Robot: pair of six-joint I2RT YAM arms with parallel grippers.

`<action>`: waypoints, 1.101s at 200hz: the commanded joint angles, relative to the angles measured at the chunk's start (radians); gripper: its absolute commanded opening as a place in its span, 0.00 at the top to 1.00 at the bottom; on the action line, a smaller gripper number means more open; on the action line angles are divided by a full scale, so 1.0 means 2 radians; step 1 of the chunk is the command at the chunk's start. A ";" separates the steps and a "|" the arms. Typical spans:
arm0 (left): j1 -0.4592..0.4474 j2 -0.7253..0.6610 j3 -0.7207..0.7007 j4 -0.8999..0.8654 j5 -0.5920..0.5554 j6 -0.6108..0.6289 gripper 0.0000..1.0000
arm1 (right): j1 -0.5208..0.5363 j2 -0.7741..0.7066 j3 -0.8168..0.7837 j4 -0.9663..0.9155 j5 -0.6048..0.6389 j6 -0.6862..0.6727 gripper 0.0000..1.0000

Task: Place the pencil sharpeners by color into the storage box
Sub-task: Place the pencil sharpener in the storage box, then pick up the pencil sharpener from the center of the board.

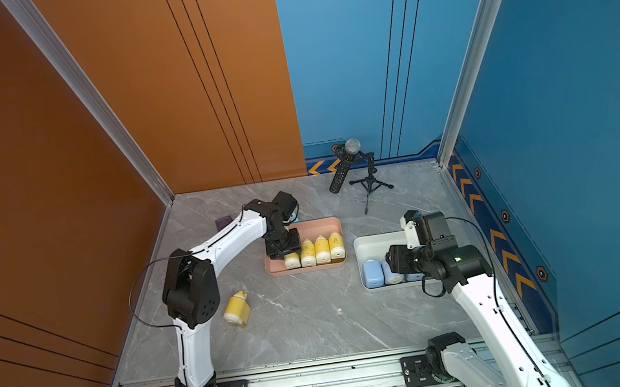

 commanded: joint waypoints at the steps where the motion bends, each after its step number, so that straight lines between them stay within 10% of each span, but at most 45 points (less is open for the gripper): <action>1: -0.006 -0.026 0.005 -0.005 0.000 -0.007 0.42 | -0.003 -0.007 0.002 -0.014 -0.008 -0.003 0.35; 97: 0.018 -0.139 -0.059 -0.033 -0.039 0.023 0.42 | -0.003 -0.009 0.004 -0.015 -0.009 -0.002 0.35; 220: 0.076 -0.411 -0.330 -0.082 -0.081 0.083 0.30 | -0.002 -0.008 0.001 -0.015 -0.010 -0.005 0.35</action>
